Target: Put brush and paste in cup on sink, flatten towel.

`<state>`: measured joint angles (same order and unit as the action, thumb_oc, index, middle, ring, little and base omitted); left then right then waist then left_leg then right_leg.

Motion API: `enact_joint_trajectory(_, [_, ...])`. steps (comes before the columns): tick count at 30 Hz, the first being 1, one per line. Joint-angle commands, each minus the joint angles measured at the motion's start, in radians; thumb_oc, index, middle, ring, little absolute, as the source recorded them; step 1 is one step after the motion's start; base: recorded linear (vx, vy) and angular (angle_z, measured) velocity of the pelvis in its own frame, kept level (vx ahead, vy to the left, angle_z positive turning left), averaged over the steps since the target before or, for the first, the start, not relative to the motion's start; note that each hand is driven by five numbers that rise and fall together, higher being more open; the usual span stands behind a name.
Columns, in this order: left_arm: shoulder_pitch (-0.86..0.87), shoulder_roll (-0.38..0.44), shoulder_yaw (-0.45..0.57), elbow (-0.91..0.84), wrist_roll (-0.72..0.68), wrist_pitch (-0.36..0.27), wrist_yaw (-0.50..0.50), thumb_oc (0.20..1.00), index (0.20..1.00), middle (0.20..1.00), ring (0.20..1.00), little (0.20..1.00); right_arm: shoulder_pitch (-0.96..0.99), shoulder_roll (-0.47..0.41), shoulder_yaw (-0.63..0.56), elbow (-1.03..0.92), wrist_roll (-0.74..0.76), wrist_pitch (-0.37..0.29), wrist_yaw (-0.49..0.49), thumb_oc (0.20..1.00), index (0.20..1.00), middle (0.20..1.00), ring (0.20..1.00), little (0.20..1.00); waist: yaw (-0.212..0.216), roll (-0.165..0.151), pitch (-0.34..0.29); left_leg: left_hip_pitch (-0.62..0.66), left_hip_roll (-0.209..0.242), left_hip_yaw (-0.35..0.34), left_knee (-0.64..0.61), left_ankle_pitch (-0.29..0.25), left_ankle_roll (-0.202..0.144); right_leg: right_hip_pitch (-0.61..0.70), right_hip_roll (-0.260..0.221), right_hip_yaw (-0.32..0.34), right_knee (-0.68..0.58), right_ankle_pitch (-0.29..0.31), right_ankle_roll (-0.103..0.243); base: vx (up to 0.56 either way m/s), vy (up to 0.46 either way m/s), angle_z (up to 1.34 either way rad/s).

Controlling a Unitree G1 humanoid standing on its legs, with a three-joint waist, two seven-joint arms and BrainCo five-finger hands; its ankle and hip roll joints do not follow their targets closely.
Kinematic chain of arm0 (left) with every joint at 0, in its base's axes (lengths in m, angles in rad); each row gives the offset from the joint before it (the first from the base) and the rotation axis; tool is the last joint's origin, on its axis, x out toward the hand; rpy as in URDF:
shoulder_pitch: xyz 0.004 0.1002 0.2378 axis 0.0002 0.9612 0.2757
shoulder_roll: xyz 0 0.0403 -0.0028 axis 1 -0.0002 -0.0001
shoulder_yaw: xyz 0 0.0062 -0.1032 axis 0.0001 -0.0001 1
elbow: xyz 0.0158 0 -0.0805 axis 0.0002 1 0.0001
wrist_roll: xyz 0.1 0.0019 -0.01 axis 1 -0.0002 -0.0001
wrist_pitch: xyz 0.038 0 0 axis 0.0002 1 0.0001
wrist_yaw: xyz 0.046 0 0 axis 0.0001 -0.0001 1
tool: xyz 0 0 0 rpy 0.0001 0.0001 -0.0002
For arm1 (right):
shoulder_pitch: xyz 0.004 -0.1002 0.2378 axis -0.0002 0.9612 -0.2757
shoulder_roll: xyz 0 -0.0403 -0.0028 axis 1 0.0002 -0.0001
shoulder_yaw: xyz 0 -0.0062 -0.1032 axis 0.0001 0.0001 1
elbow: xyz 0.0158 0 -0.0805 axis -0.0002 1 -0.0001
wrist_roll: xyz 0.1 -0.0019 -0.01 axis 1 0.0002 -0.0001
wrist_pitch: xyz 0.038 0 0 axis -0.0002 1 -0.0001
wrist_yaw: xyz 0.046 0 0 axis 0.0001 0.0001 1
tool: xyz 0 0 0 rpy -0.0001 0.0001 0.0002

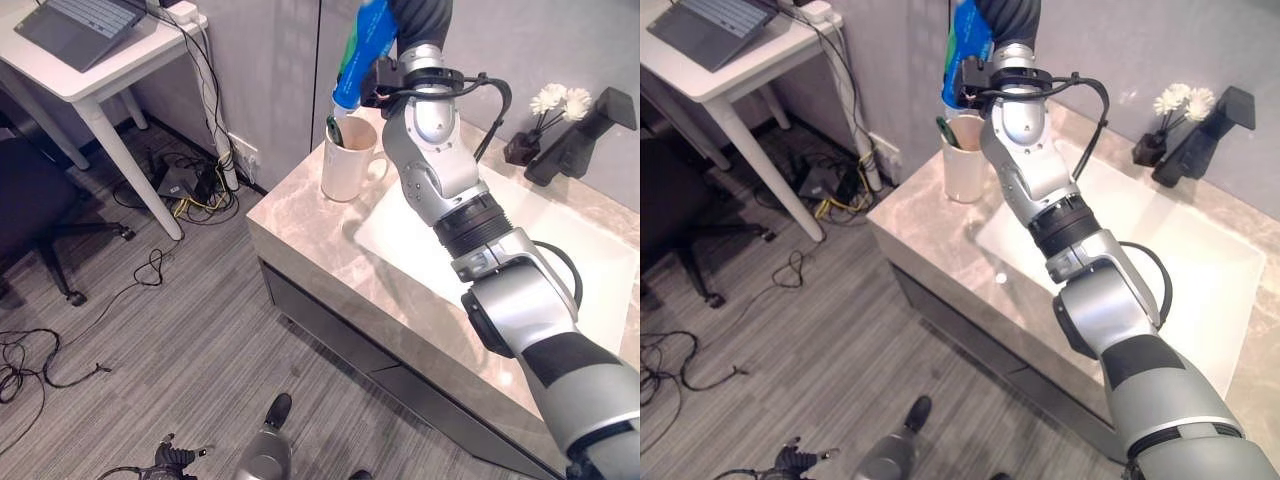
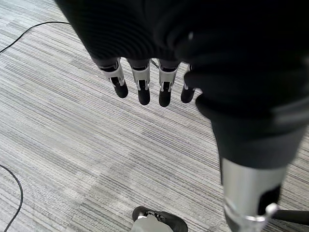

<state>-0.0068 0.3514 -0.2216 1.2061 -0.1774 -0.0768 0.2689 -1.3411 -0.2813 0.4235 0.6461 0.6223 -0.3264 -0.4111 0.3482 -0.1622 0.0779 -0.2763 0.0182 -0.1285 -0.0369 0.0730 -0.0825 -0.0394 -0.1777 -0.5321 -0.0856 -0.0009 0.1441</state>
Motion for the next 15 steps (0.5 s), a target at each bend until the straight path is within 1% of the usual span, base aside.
enact_joint_trajectory(1, [-0.039, 0.046, -0.044, 0.036, 0.017, -0.018, 0.026, 1.000, 1.000, 1.000, 1.000, 1.000, -0.091, -0.055, 0.020, -0.010, -0.016, -0.043, 0.008, 0.200, 0.200, 0.200, 0.200, 0.200, 0.028, -0.038, 0.030, 0.026, -0.030, -0.013, -0.050, -0.030, 0.018, 0.105, -0.087, 0.037, -0.002, 0.176, 0.100, 0.00, 0.000, 0.00])
enact_joint_trajectory(7, [-0.045, 0.042, -0.052, 0.010, 0.004, -0.025, 0.032, 1.000, 1.000, 1.000, 1.000, 1.000, -0.049, -0.054, -0.011, 0.002, -0.017, -0.045, -0.003, 0.200, 0.200, 0.200, 0.200, 0.200, 0.025, -0.032, 0.039, 0.019, -0.031, -0.022, -0.050, -0.028, 0.020, 0.099, -0.086, 0.031, -0.002, 0.178, 0.101, 0.00, 0.001, 0.00])
enact_joint_trajectory(8, [-0.045, 0.042, -0.054, 0.009, 0.004, -0.025, 0.032, 1.000, 1.000, 1.000, 1.000, 1.000, -0.048, -0.057, -0.012, 0.001, -0.017, -0.045, -0.003, 0.200, 0.200, 0.200, 0.200, 0.200, 0.027, -0.030, 0.043, 0.009, -0.038, -0.021, -0.050, -0.002, 0.026, 0.091, -0.093, 0.021, -0.002, 0.195, 0.094, -0.08, 0.048, 0.01])
enact_joint_trajectory(12, [-0.050, 0.041, -0.061, 0.003, 0.005, -0.027, 0.035, 1.000, 1.000, 1.000, 1.000, 1.000, -0.041, -0.060, -0.012, 0.002, -0.021, -0.043, -0.004, 0.200, 0.200, 0.200, 0.200, 0.200, 0.025, -0.028, 0.050, 0.007, -0.037, -0.021, -0.050, -0.001, 0.025, 0.089, -0.092, 0.020, -0.002, 0.193, 0.093, 0.00, -0.002, 0.01])
enact_joint_trajectory(13, [-0.051, 0.038, -0.061, 0.008, 0.006, -0.026, 0.036, 1.000, 1.000, 1.000, 1.000, 1.000, -0.035, -0.057, -0.009, -0.001, -0.022, -0.043, -0.002, 0.200, 0.200, 0.200, 0.200, 0.200, 0.022, -0.032, 0.048, 0.016, -0.030, -0.021, -0.050, -0.027, 0.019, 0.096, -0.085, 0.031, -0.002, 0.176, 0.101, 0.06, -0.049, 0.01])
enact_joint_trajectory(15, [-0.052, 0.036, -0.058, 0.012, 0.010, -0.024, 0.036, 1.000, 1.000, 1.000, 1.000, 1.000, -0.027, -0.054, -0.008, -0.006, -0.036, -0.044, -0.010, 0.200, 0.200, 0.200, 0.200, 0.200, 0.020, -0.032, 0.048, 0.017, -0.029, -0.019, -0.050, -0.027, 0.019, 0.095, -0.086, 0.033, -0.002, 0.176, 0.101, 0.03, -0.022, 0.00])
